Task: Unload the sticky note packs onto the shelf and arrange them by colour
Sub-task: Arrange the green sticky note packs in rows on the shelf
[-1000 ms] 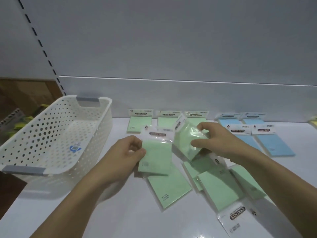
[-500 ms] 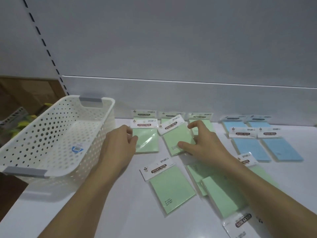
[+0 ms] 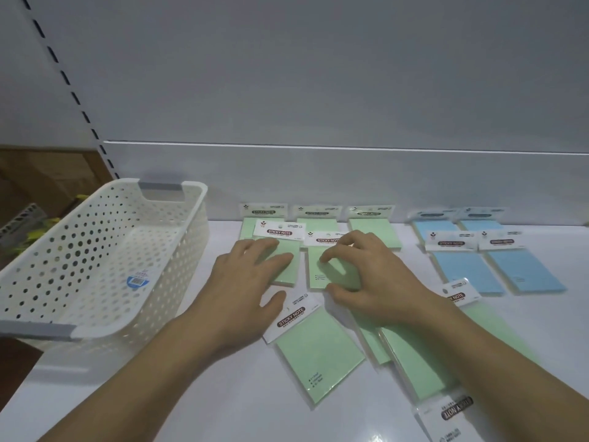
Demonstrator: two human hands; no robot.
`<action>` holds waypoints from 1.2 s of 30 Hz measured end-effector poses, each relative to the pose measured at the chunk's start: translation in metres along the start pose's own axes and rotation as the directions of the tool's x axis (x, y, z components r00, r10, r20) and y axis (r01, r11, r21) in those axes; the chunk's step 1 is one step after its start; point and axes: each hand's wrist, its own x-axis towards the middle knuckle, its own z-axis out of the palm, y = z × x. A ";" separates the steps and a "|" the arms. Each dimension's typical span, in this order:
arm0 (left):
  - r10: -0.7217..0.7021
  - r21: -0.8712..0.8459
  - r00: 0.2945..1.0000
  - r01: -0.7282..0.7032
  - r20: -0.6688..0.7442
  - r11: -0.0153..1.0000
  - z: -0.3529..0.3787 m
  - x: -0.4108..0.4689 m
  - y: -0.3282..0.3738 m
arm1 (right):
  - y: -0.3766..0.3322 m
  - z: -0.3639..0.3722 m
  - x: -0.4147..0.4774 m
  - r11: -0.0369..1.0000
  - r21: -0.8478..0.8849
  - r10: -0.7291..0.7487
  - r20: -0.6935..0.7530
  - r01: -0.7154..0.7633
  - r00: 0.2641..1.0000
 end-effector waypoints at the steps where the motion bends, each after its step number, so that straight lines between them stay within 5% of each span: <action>1: 0.015 0.014 1.000 -0.015 0.013 1.000 0.002 -0.001 -0.002 | 0.000 0.001 0.000 1.000 0.005 -0.011 0.003 0.011 1.000; 9: -0.021 -0.036 0.989 0.015 -0.145 0.999 0.004 -0.013 -0.008 | 0.001 0.005 -0.001 0.988 0.117 -0.098 -0.005 0.098 0.995; 36: -0.044 -0.093 0.991 0.032 -0.129 0.995 0.006 -0.014 -0.010 | 0.006 0.013 0.002 0.992 0.070 -0.110 0.009 0.109 0.994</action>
